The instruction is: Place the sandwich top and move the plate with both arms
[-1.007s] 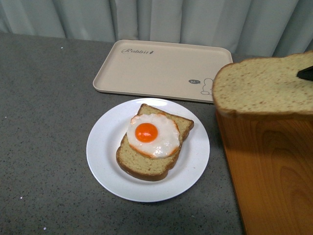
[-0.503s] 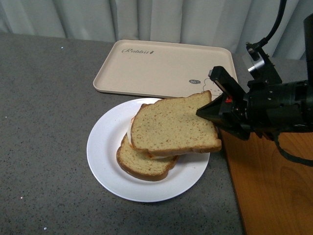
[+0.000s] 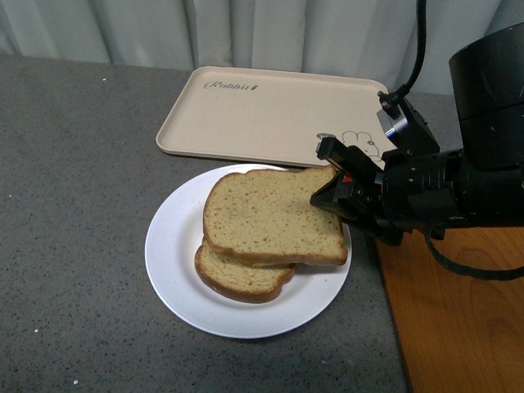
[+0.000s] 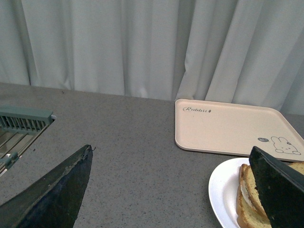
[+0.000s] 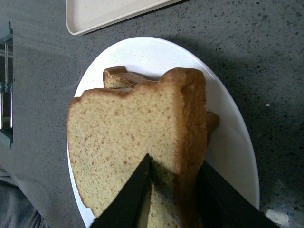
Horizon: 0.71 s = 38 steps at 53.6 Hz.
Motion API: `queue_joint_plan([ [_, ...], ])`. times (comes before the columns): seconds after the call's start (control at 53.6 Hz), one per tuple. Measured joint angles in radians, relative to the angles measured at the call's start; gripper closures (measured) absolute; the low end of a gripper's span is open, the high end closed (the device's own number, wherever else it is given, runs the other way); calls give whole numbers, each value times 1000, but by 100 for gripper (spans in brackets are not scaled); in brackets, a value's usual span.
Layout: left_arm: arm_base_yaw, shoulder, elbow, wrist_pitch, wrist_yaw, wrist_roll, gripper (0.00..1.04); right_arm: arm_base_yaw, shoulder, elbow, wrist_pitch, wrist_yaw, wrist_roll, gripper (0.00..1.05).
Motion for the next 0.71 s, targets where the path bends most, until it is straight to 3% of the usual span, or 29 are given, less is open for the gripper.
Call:
queue_joint_plan([
  [0.186,0,0,0,0,0,0,6,-40,-111,-72,-48,24,-49,46],
  [0.429,0,0,0,0,0,0,6,-177,-396,-184,-138,153,-115,7],
  [0.709,0,0,0,0,0,0,6,-315,-729,-322,-273,362,-226,9],
])
